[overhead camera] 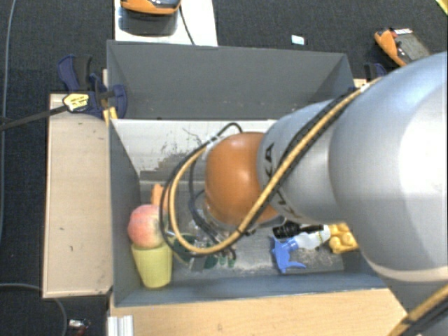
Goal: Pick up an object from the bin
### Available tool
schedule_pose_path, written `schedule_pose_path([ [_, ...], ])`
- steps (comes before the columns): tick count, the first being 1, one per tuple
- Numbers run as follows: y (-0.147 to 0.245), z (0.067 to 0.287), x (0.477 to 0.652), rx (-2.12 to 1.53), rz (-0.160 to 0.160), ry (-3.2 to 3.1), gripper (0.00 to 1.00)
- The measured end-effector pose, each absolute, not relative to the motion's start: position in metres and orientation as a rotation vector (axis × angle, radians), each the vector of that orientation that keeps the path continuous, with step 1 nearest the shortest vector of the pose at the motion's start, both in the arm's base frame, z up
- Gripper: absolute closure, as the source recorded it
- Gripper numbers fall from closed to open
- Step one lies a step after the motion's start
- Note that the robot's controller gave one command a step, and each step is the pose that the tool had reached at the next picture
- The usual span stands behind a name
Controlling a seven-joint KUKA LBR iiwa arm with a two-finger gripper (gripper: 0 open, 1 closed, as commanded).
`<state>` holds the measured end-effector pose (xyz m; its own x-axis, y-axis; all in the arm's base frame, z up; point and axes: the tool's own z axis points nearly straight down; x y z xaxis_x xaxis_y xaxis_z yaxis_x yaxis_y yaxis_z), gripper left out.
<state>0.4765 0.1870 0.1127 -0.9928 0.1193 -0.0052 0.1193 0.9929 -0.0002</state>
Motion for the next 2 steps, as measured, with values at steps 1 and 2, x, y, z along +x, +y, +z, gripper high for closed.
schedule_pose_path([
  [1, 0.195, 0.178, 0.492, 0.149, -0.002, 3.135, 1.00],
  [2, 0.186, 0.207, 0.508, 0.181, -0.005, 3.136, 1.00],
])
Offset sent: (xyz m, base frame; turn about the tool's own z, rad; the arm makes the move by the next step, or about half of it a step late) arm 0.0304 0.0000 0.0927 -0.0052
